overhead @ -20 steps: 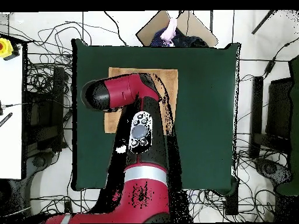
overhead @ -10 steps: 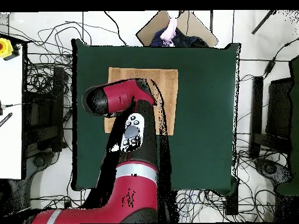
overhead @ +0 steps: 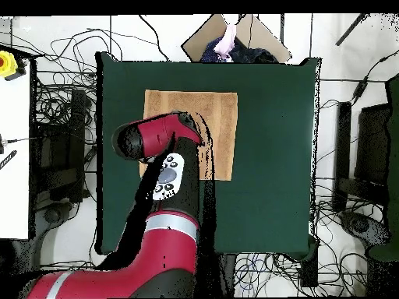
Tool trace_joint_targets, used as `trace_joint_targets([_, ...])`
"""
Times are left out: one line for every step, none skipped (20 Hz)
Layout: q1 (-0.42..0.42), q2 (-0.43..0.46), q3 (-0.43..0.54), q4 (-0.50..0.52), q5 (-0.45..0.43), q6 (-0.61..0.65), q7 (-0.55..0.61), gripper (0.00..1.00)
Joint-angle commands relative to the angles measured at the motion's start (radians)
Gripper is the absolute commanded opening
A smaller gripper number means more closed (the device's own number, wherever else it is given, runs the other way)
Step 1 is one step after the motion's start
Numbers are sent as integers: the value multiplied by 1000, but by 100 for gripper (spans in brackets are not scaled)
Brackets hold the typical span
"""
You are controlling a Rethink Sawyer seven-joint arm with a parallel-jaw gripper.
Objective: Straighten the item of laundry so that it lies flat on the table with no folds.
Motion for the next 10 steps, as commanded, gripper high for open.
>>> trace_joint_targets([30, 62, -34, 37, 59, -70, 299, 100])
trace_joint_targets([33, 61, -38, 43, 62, -75, 298, 100])
trace_joint_targets([36, 58, -43, 49, 66, -79, 299, 100])
trace_joint_targets([39, 56, -48, 56, 69, -84, 299, 100])
trace_joint_targets([43, 54, -52, 62, 73, -88, 300, 100])
trace_joint_targets([45, 56, -54, 68, 79, -96, 306, 100])
trace_joint_targets([46, 59, -54, 74, 89, -117, 317, 100])
trace_joint_targets([48, 61, -54, 80, 99, -138, 329, 100])
trace_joint_targets([51, 64, -56, 86, 108, -154, 340, 100])
trace_joint_targets([51, 69, -56, 88, 120, -167, 351, 100])
